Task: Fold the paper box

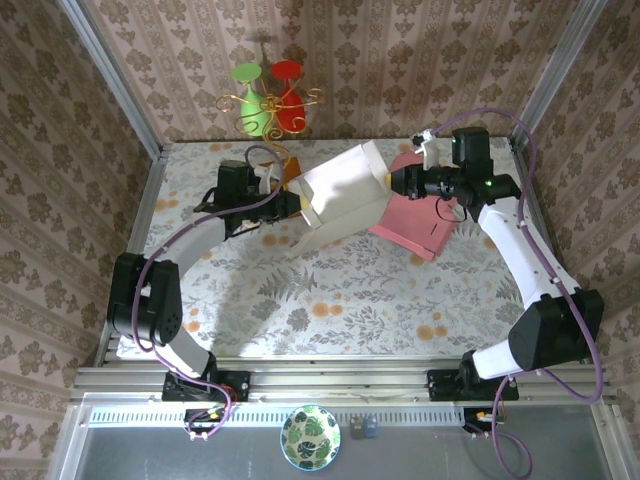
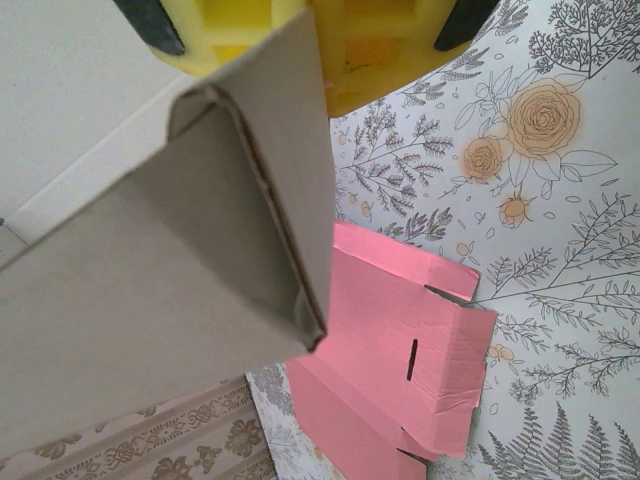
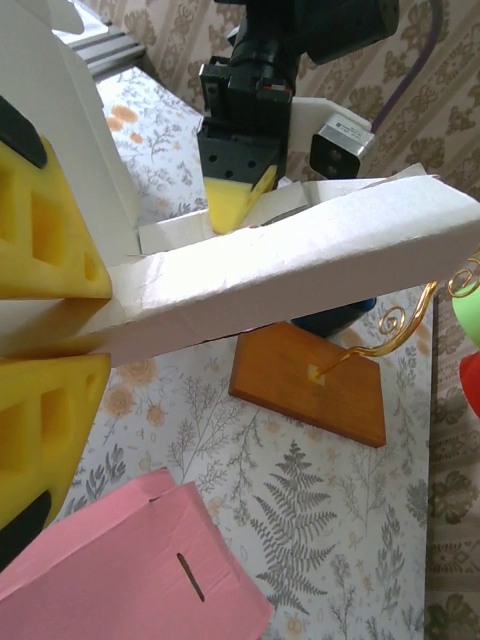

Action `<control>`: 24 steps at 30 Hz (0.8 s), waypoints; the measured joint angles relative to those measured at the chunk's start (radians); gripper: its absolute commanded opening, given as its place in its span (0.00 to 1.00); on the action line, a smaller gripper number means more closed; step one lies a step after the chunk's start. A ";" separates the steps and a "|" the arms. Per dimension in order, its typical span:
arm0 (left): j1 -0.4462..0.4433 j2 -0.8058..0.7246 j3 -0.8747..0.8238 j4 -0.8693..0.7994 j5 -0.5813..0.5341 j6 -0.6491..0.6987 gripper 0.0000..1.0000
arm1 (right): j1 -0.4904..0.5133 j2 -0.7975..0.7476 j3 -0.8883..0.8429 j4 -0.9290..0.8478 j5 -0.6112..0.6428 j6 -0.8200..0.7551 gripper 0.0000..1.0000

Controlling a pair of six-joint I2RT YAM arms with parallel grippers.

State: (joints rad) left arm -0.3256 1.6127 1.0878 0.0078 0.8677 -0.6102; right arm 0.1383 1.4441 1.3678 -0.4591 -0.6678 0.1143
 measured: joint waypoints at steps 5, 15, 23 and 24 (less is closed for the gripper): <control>0.000 0.005 0.000 -0.007 -0.003 0.000 0.00 | 0.026 0.000 0.016 -0.024 0.053 -0.033 0.20; -0.004 0.005 0.029 -0.093 -0.040 0.052 0.00 | 0.083 0.000 0.054 -0.110 0.138 -0.093 0.24; -0.027 0.005 0.087 -0.196 -0.091 0.123 0.00 | 0.121 0.007 0.093 -0.164 0.195 -0.139 0.27; -0.030 0.005 0.093 -0.208 -0.098 0.134 0.00 | 0.123 0.011 0.097 -0.173 0.203 -0.143 0.28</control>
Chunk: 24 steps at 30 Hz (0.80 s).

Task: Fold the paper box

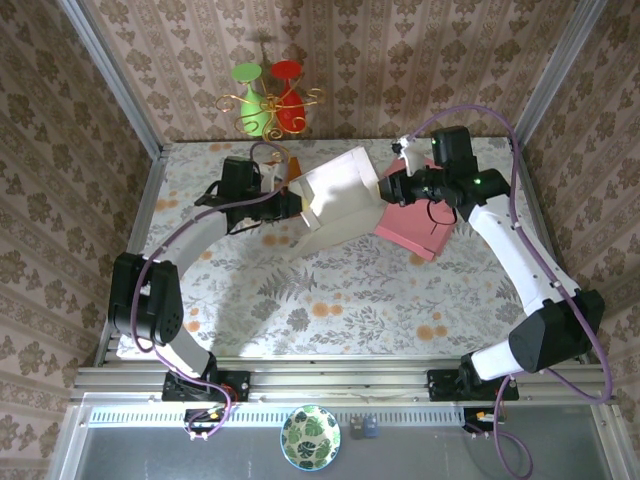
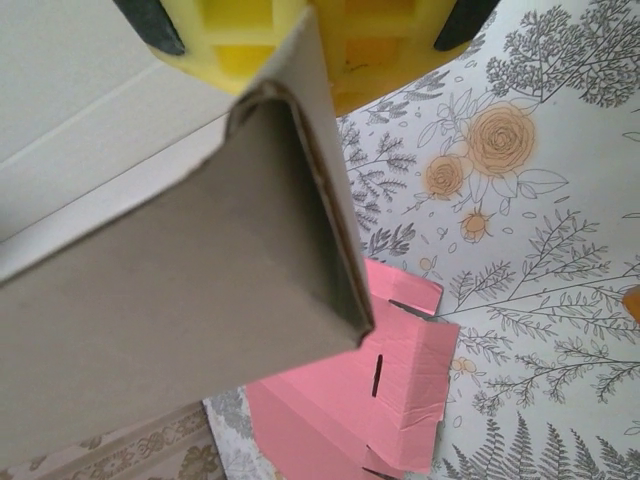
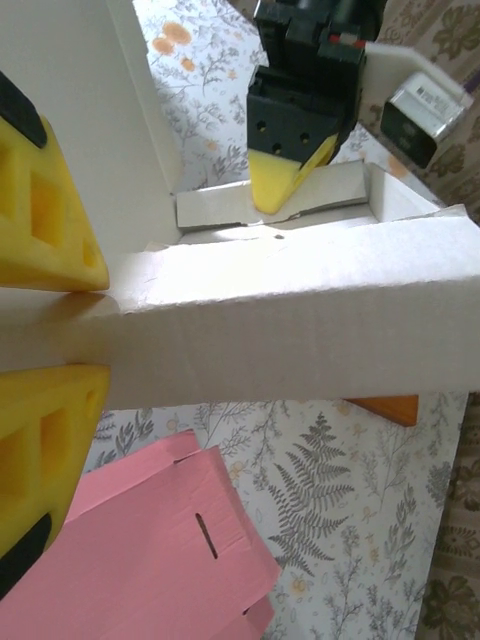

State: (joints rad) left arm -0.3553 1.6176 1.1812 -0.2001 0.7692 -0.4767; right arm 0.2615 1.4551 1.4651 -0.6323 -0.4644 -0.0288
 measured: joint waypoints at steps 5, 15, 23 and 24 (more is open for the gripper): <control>-0.015 0.000 0.021 -0.061 -0.046 0.042 0.00 | 0.008 0.033 0.022 -0.026 0.044 -0.020 0.31; -0.044 -0.003 0.039 -0.123 -0.114 0.106 0.00 | 0.018 0.044 0.028 -0.031 0.107 -0.024 0.36; -0.052 -0.010 0.039 -0.139 -0.150 0.125 0.00 | 0.021 0.053 0.061 -0.032 0.115 -0.023 0.29; -0.053 -0.010 0.040 -0.143 -0.157 0.126 0.00 | 0.024 0.055 0.061 -0.032 0.118 -0.023 0.29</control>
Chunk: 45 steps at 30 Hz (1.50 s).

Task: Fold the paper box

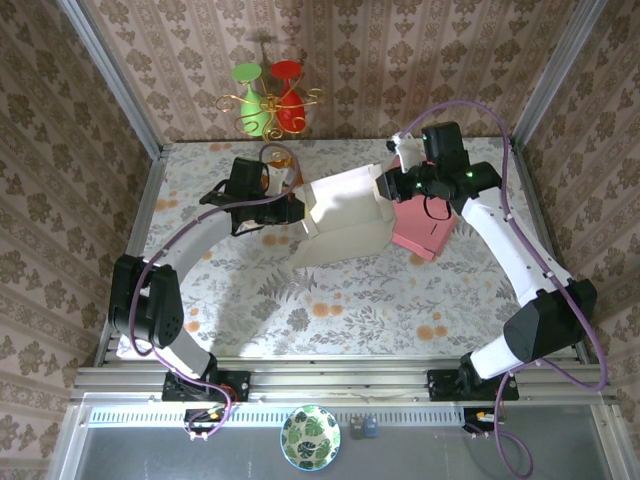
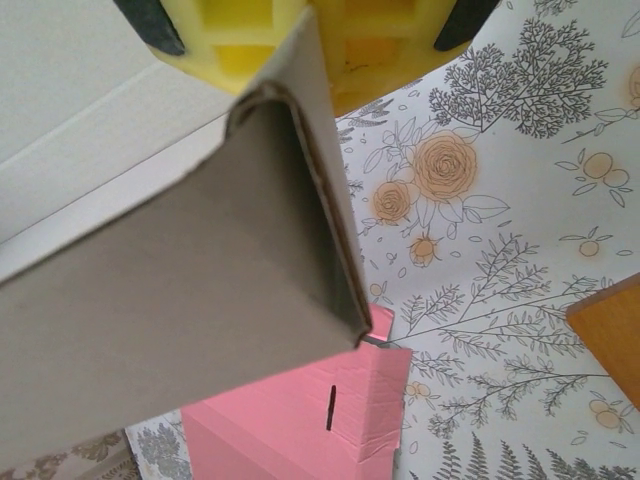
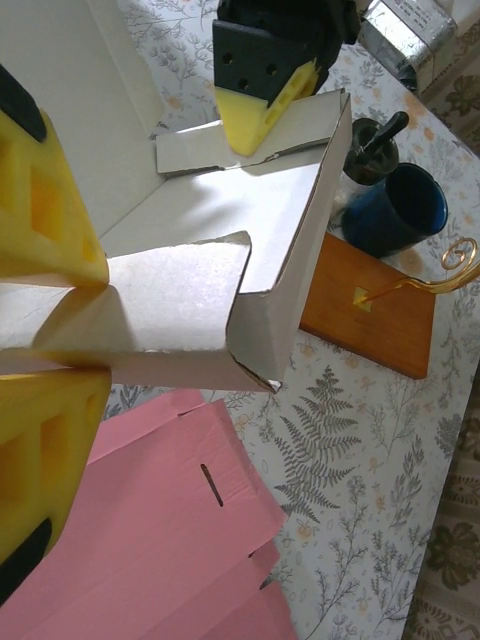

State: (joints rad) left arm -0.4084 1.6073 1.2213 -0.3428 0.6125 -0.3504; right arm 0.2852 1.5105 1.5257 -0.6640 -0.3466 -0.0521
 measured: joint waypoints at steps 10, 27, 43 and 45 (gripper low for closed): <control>-0.031 0.000 0.045 -0.050 -0.082 0.000 0.00 | 0.018 0.003 -0.042 0.005 0.060 0.008 0.33; -0.039 0.000 0.071 -0.079 -0.112 -0.008 0.00 | 0.046 -0.004 -0.120 0.026 0.162 0.056 0.32; -0.095 0.000 0.097 -0.137 -0.203 -0.027 0.00 | 0.146 0.066 -0.080 0.018 0.511 0.181 0.13; -0.106 0.000 0.102 -0.142 -0.219 -0.035 0.00 | 0.162 0.095 -0.057 -0.004 0.579 0.214 0.09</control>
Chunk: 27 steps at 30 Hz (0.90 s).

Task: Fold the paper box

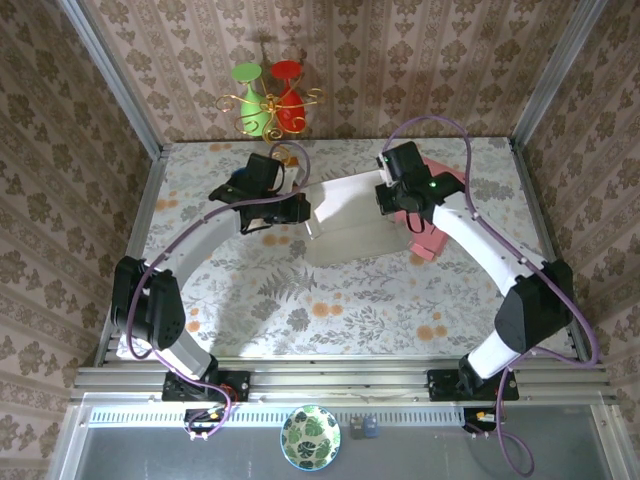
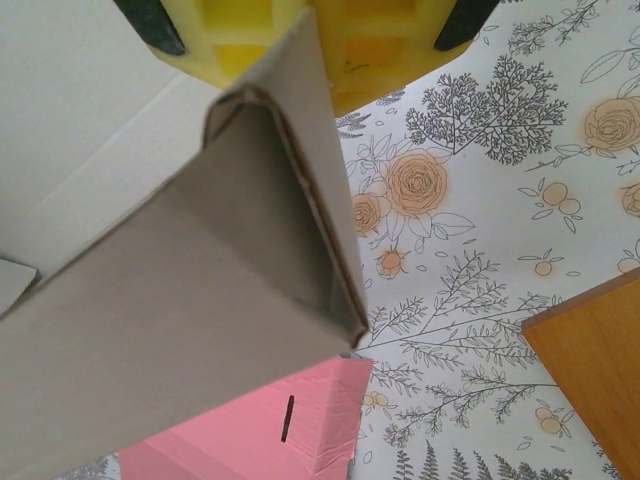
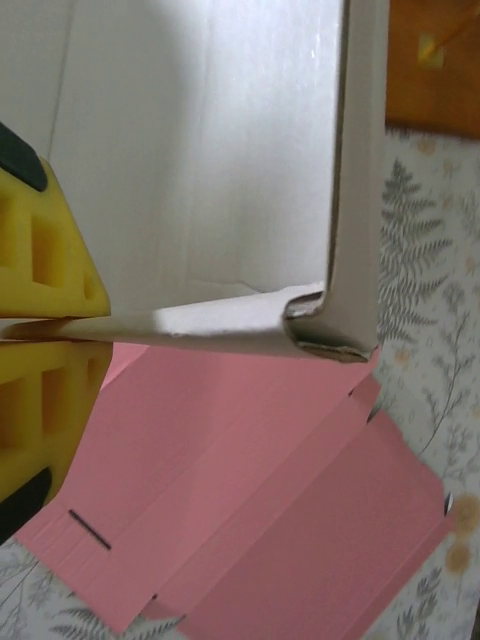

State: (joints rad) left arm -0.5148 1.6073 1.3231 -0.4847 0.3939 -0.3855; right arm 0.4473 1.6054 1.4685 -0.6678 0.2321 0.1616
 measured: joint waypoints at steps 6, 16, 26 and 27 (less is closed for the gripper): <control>-0.043 0.000 0.049 -0.033 -0.041 -0.003 0.00 | 0.035 0.058 0.068 -0.085 0.163 0.105 0.00; -0.063 0.008 0.074 -0.051 -0.070 -0.012 0.00 | 0.106 0.097 0.148 -0.230 0.363 0.258 0.07; -0.068 0.019 0.076 -0.055 -0.069 -0.014 0.00 | 0.067 0.093 0.130 -0.203 0.274 0.235 0.13; -0.067 0.019 0.076 -0.055 -0.069 -0.014 0.00 | 0.065 0.094 0.130 -0.203 0.267 0.234 0.13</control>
State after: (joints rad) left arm -0.5819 1.6260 1.3987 -0.5400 0.3244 -0.3992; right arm 0.5121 1.6993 1.5982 -0.8707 0.4988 0.3958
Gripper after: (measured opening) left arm 0.052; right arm 0.123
